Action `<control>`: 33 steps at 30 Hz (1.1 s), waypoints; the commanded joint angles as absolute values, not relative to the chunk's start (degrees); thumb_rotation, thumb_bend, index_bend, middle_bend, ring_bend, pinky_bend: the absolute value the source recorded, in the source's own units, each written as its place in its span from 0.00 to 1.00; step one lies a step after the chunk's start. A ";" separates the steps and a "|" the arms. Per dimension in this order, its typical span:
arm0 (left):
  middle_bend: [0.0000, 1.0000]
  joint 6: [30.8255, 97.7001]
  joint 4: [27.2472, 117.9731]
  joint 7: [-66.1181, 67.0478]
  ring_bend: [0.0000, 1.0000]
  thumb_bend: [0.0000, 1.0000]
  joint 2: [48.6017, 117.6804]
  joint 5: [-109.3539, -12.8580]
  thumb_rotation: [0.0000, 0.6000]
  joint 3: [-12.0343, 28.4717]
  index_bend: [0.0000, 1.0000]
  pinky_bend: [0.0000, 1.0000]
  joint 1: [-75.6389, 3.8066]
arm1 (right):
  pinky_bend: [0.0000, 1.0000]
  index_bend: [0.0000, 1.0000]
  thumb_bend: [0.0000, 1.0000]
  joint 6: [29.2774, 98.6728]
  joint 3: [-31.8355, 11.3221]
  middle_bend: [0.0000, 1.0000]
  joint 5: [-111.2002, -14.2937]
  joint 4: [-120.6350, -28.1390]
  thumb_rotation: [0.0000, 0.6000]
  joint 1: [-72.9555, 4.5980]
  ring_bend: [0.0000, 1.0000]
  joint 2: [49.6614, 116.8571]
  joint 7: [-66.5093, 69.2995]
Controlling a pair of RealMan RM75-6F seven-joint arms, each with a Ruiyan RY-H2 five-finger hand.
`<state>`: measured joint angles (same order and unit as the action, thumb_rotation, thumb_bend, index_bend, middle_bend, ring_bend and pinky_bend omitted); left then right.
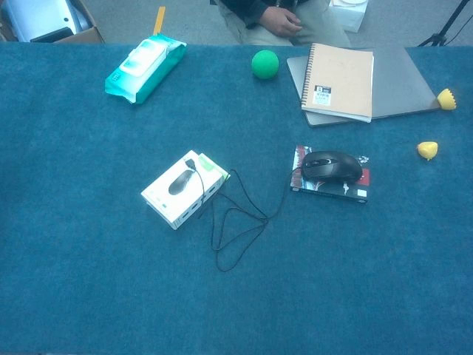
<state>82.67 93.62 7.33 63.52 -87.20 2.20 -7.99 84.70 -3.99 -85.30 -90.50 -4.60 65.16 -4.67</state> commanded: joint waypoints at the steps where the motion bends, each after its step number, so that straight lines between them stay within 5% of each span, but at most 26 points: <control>1: 0.32 82.54 93.34 6.92 0.24 0.37 63.60 -87.35 1.00 2.11 0.33 0.23 -8.11 | 0.50 0.57 0.41 84.90 -3.95 0.48 -85.29 -90.70 1.00 -4.44 0.41 65.03 -4.82; 11: 0.32 80.42 92.76 3.64 0.24 0.37 62.08 -89.88 1.00 1.80 0.33 0.23 -10.31 | 0.50 0.57 0.41 85.37 -3.98 0.48 -85.72 -91.74 1.00 -4.35 0.41 64.53 -5.38; 33: 0.32 62.73 86.06 -10.35 0.24 0.37 64.64 -103.76 1.00 1.04 0.33 0.23 -31.12 | 0.50 0.57 0.41 84.05 -4.14 0.47 -85.76 -94.70 1.00 -5.40 0.41 63.39 -7.79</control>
<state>64.26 87.24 -9.20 63.48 -102.58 1.38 -29.42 84.05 -4.16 -85.77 -94.66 -5.41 63.42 -7.75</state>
